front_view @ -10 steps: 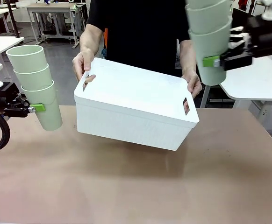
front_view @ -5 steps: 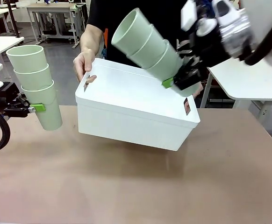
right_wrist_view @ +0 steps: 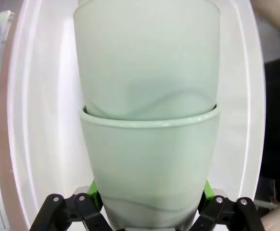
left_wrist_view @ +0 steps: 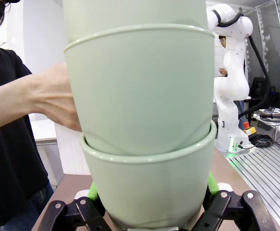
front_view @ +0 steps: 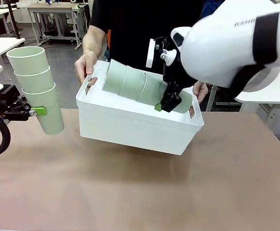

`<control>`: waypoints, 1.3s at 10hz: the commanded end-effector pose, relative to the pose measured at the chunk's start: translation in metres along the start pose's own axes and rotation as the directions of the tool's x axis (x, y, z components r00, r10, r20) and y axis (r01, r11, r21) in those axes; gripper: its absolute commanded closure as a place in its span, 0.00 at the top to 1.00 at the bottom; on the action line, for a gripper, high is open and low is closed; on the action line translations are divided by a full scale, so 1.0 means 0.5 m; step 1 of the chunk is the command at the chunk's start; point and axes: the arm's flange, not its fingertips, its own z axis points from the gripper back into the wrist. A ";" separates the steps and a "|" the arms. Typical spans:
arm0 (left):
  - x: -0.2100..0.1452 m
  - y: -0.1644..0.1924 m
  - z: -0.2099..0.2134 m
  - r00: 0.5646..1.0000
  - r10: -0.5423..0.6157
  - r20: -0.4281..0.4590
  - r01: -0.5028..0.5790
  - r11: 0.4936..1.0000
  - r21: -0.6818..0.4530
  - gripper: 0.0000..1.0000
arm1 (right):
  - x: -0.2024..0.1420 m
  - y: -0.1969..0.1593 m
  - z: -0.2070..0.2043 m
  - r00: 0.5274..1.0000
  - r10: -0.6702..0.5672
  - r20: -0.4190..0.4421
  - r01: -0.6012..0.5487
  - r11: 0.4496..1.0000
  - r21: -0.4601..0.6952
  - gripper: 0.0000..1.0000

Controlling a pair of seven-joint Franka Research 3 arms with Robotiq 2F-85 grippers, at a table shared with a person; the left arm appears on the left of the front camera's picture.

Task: Stack the cups and store them in the basket.
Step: Place the stack of Reusable plastic cups into the Pantry Basket.

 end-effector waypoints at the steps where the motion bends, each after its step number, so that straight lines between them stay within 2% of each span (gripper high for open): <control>1: 0.013 0.000 -0.001 1.000 -0.007 0.009 0.007 1.000 0.000 0.90 | -0.011 -0.008 -0.006 0.997 -0.040 -0.069 0.037 0.999 -0.036 0.86; 6: 0.013 0.000 -0.001 1.000 -0.007 0.009 0.007 1.000 0.000 0.90 | -0.068 0.035 -0.113 0.980 -0.006 -0.199 0.002 1.000 -0.019 0.86; 10: 0.013 0.000 -0.001 1.000 -0.007 0.009 0.007 1.000 0.000 0.90 | -0.055 0.040 -0.146 0.975 0.019 -0.221 -0.019 1.000 0.003 0.86; 11: 0.013 0.000 -0.001 1.000 -0.007 0.009 0.007 1.000 0.000 0.90 | -0.048 0.036 -0.151 0.972 0.027 -0.233 -0.028 1.000 -0.001 1.00; 13: 0.013 0.000 -0.001 1.000 -0.007 0.009 0.007 1.000 0.000 0.90 | -0.041 0.038 -0.139 0.975 0.028 -0.218 -0.029 1.000 -0.003 1.00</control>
